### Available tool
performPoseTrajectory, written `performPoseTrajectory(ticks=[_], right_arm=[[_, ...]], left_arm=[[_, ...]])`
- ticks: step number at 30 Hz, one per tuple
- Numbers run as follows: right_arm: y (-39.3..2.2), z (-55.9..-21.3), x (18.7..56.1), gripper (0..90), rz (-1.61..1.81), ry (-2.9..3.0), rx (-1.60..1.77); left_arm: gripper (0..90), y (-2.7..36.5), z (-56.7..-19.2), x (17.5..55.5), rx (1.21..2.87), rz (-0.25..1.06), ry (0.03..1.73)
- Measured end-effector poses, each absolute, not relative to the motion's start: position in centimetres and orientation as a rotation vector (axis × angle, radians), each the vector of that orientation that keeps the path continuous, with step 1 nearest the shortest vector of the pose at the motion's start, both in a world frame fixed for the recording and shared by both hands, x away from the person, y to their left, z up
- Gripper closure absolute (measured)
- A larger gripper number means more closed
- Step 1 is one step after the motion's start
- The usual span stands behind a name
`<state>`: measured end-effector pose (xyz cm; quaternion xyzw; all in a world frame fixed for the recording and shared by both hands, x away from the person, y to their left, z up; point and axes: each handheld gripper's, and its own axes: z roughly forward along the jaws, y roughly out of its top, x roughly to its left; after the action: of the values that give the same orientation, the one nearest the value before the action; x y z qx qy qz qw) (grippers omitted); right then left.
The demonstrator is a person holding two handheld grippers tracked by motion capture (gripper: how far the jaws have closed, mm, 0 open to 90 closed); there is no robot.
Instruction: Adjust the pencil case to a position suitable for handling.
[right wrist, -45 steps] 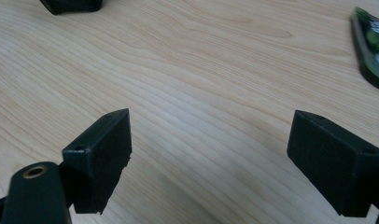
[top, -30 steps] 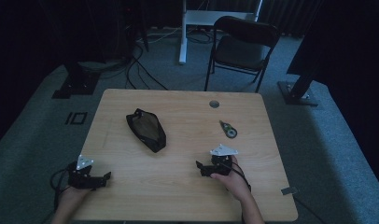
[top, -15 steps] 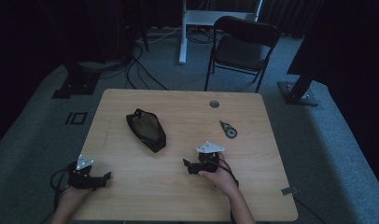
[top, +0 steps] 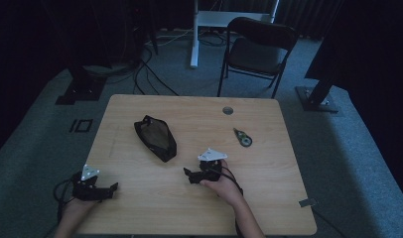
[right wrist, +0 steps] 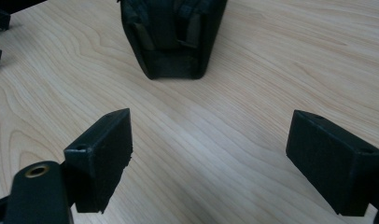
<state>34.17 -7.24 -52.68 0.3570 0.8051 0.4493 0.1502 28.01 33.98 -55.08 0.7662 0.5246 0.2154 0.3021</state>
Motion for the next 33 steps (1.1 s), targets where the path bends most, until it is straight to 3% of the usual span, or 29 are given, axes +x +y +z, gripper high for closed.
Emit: performPoseTrajectory(ticks=[15, 33], right_arm=[[-4.1, -52.7, 35.0, 18.5, 1.328, 2.322, 1.004], [-0.7, -52.0, 36.6, 36.9, 1.329, 2.327, 0.960]], left_arm=[[0.0, 34.0, -55.1, 28.0, 2.032, 0.571, 1.391], [0.0, 34.0, -55.1, 28.0, 2.029, 0.571, 1.392]])
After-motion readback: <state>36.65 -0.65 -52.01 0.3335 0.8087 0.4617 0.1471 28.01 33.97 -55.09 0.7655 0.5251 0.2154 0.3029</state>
